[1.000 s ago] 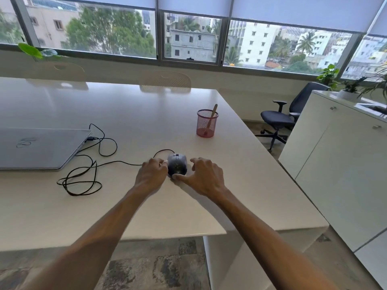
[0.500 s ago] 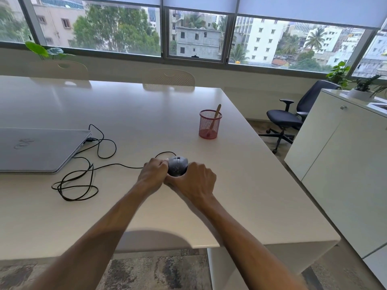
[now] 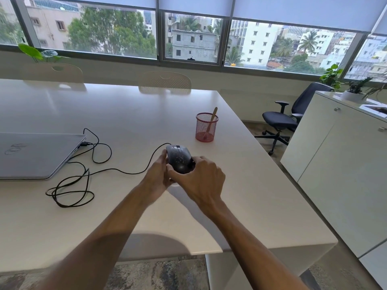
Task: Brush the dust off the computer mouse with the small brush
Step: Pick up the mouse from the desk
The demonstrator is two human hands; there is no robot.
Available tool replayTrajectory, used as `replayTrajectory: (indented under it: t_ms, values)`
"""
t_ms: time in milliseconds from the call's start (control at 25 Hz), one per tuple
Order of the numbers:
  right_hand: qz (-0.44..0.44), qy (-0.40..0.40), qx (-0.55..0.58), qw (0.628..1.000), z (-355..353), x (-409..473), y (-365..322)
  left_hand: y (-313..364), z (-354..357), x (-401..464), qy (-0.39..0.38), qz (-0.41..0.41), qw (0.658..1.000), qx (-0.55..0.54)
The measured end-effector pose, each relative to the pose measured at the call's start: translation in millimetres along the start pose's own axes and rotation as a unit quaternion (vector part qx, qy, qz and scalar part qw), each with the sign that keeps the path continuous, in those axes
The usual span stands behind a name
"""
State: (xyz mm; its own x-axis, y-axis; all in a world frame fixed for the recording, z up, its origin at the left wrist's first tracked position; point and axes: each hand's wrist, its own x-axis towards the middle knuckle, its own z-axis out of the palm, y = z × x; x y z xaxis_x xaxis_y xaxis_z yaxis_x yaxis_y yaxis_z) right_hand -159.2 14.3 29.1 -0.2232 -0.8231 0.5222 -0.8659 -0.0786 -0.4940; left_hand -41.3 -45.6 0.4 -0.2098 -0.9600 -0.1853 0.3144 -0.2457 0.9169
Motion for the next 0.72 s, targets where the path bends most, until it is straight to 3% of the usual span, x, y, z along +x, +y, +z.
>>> replayTrajectory:
  t_ms: [240, 520, 720]
  values:
    - [-0.034, -0.010, -0.002, 0.999, -7, -2, 1, -1, 11, 2, -0.014, -0.035, 0.989, -0.145]
    - [-0.084, -0.024, -0.024, 0.996, -9, 5, 12, -5, 12, 9, -0.013, -0.055, 0.981, -0.186]
    - [-0.039, -0.012, 0.025, 0.999, -16, 56, 30, -5, 17, 10, -0.035, -0.060, 0.978, -0.196]
